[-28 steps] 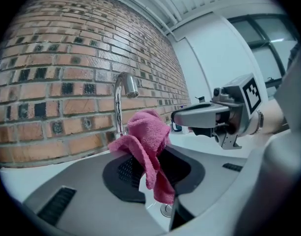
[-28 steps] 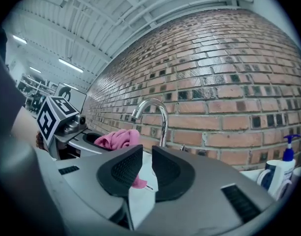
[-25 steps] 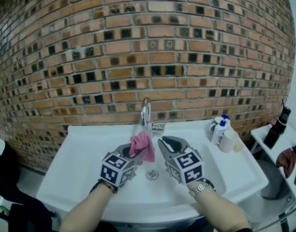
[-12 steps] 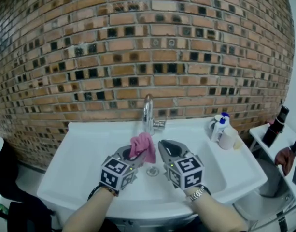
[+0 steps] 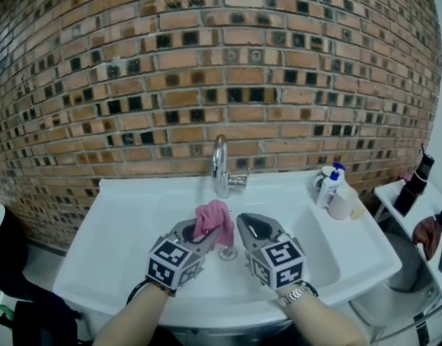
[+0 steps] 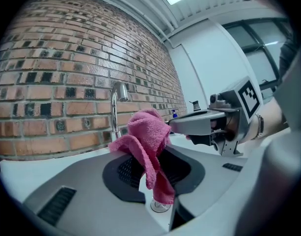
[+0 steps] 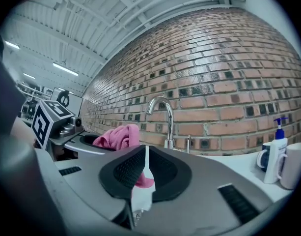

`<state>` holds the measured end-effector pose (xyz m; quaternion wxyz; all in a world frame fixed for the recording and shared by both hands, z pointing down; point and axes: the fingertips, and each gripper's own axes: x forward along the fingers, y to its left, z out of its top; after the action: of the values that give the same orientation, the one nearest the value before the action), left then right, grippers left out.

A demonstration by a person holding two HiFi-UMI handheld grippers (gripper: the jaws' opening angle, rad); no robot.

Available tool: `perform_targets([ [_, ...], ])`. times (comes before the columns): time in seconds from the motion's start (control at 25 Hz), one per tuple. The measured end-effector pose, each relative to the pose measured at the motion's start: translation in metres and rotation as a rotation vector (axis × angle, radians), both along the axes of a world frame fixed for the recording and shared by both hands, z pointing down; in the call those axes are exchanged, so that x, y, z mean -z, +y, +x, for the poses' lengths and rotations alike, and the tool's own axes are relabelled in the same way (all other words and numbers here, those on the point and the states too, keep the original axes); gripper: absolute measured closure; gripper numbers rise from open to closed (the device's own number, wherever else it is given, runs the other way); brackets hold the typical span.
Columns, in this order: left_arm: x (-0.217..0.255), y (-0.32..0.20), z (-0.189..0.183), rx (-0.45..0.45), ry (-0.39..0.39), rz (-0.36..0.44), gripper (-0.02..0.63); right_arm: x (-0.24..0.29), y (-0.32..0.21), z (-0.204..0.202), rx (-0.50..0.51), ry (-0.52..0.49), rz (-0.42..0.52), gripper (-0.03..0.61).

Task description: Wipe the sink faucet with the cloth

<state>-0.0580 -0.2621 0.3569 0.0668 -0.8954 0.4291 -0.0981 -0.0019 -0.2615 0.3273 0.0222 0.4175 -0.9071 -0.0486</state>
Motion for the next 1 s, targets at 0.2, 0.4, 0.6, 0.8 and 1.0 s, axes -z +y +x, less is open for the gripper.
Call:
perform_targets([
  [0.2, 0.002, -0.001, -0.008, 0.041, -0.004, 0.02, 0.518, -0.005, 0.001, 0.003, -0.001, 0.009, -0.009, 0.558],
  [0.4, 0.007, -0.003, -0.014, 0.065, -0.002, 0.047, 0.518, -0.009, 0.002, 0.001, 0.003, 0.029, -0.014, 0.565],
  [0.6, 0.013, -0.001, -0.015, 0.072, 0.001, 0.061, 0.518, -0.013, 0.0, -0.001, 0.013, 0.047, -0.02, 0.566],
  [0.8, 0.018, 0.001, -0.015, 0.07, 0.005, 0.086, 0.518, -0.016, 0.001, -0.002, 0.015, 0.06, -0.012, 0.568],
  [1.0, 0.016, 0.0, -0.015, 0.07, 0.002, 0.08, 0.518, -0.015, 0.002, -0.004, 0.014, 0.078, 0.002, 0.568],
])
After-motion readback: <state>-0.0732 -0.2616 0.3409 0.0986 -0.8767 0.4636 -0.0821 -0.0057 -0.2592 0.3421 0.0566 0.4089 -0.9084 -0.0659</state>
